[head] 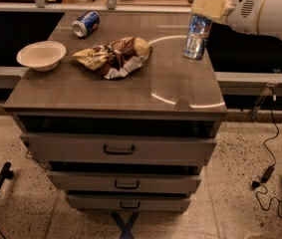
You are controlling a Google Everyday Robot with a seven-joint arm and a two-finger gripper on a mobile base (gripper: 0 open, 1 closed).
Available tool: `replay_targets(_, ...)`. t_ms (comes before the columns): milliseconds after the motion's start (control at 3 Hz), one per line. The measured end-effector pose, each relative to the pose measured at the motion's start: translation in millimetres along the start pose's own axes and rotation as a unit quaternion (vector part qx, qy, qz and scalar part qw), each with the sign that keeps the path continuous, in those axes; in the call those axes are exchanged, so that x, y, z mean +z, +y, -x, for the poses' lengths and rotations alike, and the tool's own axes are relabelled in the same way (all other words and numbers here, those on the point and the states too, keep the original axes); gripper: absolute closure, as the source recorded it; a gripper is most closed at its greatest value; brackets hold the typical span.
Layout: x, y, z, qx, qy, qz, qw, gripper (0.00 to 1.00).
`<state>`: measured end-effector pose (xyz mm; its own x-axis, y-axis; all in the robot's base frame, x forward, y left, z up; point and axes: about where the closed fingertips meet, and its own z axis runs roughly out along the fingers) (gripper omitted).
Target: Place redbull can upright
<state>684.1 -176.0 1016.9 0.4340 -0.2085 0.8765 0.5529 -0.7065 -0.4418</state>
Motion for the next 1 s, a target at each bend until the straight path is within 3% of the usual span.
replay_targets(333,1.6,1.4,0.9,-0.004,0.005,0.001,1.0,1.0)
replay_targets(667,-18.3,38.4,2.0,0.0,0.082,-0.035,0.996,1.0)
replay_targets(1000,-27.8,40.3,3.4,-0.04,0.132,-0.079,0.9873,1.0)
